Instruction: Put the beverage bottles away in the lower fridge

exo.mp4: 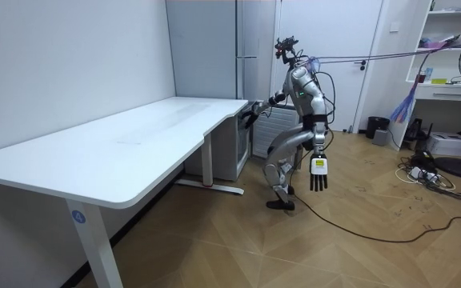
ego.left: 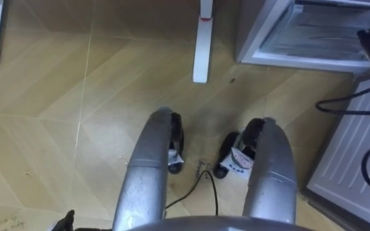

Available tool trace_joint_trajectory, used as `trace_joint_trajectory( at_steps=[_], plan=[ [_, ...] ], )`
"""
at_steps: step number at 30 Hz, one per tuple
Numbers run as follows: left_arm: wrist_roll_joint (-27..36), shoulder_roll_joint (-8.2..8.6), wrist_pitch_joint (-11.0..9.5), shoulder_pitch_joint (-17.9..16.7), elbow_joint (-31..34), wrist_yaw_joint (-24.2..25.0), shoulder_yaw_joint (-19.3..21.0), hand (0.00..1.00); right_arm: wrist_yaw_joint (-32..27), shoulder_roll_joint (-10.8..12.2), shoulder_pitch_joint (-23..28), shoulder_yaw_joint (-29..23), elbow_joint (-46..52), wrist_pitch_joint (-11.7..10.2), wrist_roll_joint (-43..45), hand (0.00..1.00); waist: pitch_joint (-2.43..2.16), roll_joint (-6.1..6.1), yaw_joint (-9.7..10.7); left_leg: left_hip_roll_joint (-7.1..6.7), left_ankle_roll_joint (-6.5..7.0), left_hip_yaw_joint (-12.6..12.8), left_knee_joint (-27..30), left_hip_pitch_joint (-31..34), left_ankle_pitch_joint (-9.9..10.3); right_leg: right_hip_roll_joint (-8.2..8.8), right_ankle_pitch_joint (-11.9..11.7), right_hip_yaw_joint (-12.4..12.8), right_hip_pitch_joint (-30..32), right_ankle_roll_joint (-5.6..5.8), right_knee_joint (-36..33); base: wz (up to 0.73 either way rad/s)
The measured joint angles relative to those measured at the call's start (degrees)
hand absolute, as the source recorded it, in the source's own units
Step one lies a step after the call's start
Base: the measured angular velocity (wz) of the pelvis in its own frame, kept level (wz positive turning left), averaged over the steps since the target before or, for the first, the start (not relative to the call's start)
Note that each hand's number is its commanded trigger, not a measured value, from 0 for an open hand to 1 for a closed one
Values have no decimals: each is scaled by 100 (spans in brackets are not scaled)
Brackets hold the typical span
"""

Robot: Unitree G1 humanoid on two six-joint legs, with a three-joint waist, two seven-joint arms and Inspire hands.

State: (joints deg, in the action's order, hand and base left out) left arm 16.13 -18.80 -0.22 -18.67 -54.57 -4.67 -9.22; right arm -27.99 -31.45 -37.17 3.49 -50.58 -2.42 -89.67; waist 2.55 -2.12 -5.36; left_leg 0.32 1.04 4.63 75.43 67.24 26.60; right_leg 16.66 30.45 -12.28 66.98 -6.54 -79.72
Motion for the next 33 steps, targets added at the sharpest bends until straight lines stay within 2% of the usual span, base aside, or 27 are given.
trace_joint_trajectory(
  at_steps=[9, 15, 18, 21, 23, 25, 27, 29, 30, 33],
  plan=[
    [-13, -3, -120, 1, 4, -51, 0, 0, -106, 1, 0, 80, 46, 0, 2, 0, -3, 5, -13, -20, -19, 32, -116, -103, -33, -4, -8, 36, -55, 1, 59, 0],
    [-7, -2, -95, 13, 8, -56, -14, 0, 70, 1, 26, 207, -276, 9, 58, 0, -5, 16, -81, 16, -41, 78, -483, -506, -100, -82, -94, -11, -455, 73, 421, -1],
    [-4, 1, -89, 20, 10, -55, -23, 0, 531, -3, 148, 206, -561, 66, 244, 0, 4, 3, -96, 26, -50, 76, -864, -802, -209, -107, -186, -133, -784, 75, 803, 3],
    [51, -4, -1, 27, 5, 13, -45, 0, 1227, -8, 298, 206, -1034, 98, 383, 0, 8, -6, -85, 45, -41, 26, -1199, -1121, -273, -188, -310, -238, -1148, 29, 1178, 1],
    [182, -5, 21, 30, -14, 88, -38, 0, 1793, -75, 421, 205, -1421, 172, 656, 0, 18, -41, -60, 2, -51, -20, -1469, -1436, -291, -203, -331, -306, -1501, 79, 1451, 8],
    [161, -5, 21, 42, 17, 180, 3, 0, 2245, -108, 495, 204, -1774, 232, 987, 0, 12, -38, -10, -3, -61, -93, -1729, -1614, -360, -281, -388, -377, -1727, 137, 1760, 9],
    [26, -22, 38, 120, 11, 291, 22, 0, 2720, -124, 668, 199, -2041, 251, 1387, 0, 12, -39, 48, -15, -54, -169, -1973, -1761, -445, -288, -464, -522, -1947, 154, 2037, 18],
    [-2, -33, 63, 239, -100, 440, 21, 0, 3398, -185, 851, 197, -2580, 371, 1905, 0, 4, -43, 66, -22, -45, -234, -2285, -2061, -497, -306, -522, -659, -2312, 201, 2393, 13],
    [-2, -35, 64, 252, -125, 452, 22, 0, 3536, -206, 923, 198, -2652, 398, 2023, 0, 2, -39, 65, -22, -44, -255, -2352, -2151, -500, -325, -532, -684, -2415, 221, 2482, 7],
    [-70, -36, 178, 382, -270, 546, 101, 0, 4092, -210, 1316, 203, -2987, 465, 2615, 0, -6, -28, 57, 3, -44, -351, -2672, -2613, -501, -486, -607, -798, -2982, 322, 2975, 5]
  ],
)
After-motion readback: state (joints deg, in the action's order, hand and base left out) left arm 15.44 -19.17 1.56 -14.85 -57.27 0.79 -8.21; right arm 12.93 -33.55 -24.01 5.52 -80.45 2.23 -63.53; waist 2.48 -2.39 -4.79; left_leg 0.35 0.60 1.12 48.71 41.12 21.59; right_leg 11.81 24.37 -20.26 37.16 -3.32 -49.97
